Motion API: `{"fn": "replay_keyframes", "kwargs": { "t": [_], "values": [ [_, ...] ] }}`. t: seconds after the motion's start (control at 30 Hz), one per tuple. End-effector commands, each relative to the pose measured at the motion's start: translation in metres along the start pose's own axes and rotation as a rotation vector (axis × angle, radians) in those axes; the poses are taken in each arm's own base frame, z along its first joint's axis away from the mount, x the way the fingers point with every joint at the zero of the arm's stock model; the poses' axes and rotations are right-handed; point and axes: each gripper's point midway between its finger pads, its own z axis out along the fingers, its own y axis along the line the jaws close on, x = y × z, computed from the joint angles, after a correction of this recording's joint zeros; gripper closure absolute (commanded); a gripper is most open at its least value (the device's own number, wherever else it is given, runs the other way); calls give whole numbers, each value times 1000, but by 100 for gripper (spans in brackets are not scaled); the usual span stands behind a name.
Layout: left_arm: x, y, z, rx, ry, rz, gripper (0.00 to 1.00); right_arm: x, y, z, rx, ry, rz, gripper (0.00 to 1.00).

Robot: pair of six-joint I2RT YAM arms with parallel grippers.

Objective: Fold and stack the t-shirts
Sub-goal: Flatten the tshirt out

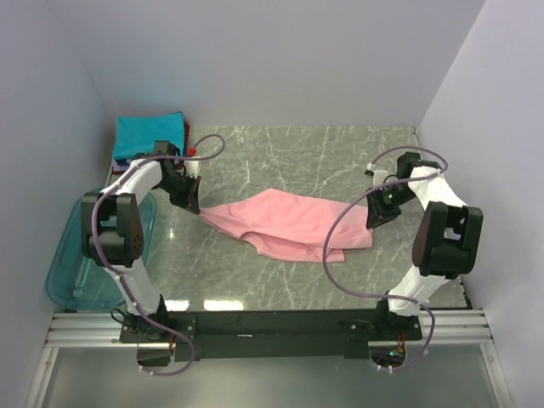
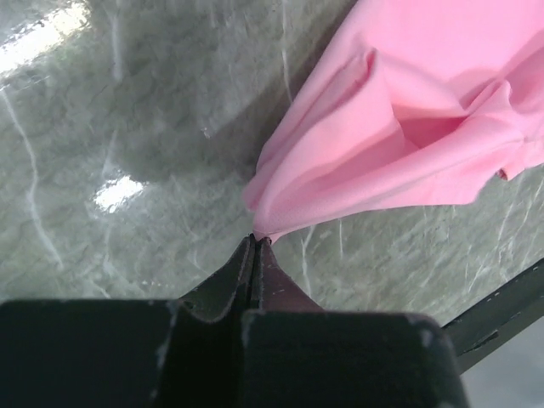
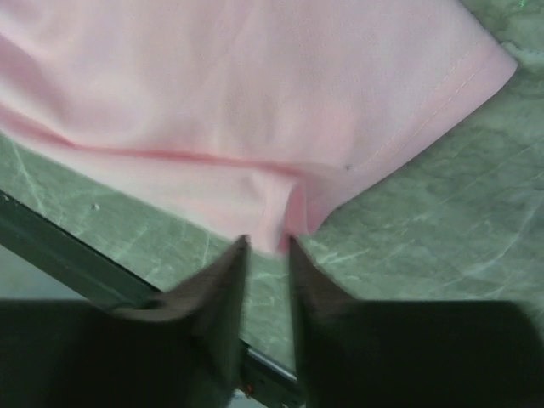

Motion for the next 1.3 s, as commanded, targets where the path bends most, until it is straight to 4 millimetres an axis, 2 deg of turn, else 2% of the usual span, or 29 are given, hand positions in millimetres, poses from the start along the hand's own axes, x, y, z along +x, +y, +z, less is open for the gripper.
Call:
{"fn": "replay_keyframes", "kwargs": {
  "t": [0.0,0.1,0.13,0.17,0.23,0.27,0.3,0.33,0.37,0.4,0.43,0.47,0.6,0.8,1.13,1.23,1.27],
  "values": [
    [-12,-6,-1,45,-16,-13,99,-2,0,-23,35,-32,-97,63],
    [-12,-6,0,49,-11,-15,99,1,-2,-37,104,-74,-201,49],
    [-12,-5,0,44,-9,-13,99,-1,2,-50,143,-118,-279,42],
    [-12,-4,2,44,-6,-11,99,3,4,-51,158,-121,-311,41],
    [-11,-3,2,42,-1,-17,99,-1,10,-62,220,-167,-438,39],
    [-9,-3,5,48,7,-23,99,7,13,-55,226,-153,-477,39],
    [-9,-3,5,47,10,-24,99,-3,15,-63,305,-199,-582,40],
    [-9,-2,6,47,13,-26,99,-4,18,-61,336,-212,-637,41],
    [-9,-1,7,46,16,-29,99,-2,17,-51,362,-213,-690,43],
    [-9,-2,7,48,17,-28,99,-1,16,-54,419,-209,-765,45],
    [-8,-2,7,51,22,-32,99,-3,26,-47,416,-205,-842,46],
    [-8,-2,8,48,24,-33,99,6,25,-37,409,-180,-879,46],
    [-5,0,8,42,33,-29,99,10,20,-22,427,-126,-1053,46],
    [-3,-1,9,50,39,-30,99,10,12,-7,404,-49,-1138,44],
    [-2,0,9,46,43,-19,99,11,7,13,348,31,-1140,44],
    [-2,-1,8,46,40,-20,99,13,6,19,334,48,-1136,48],
    [-1,-1,9,45,43,-22,99,13,5,22,329,53,-1130,53]
  ]
}}
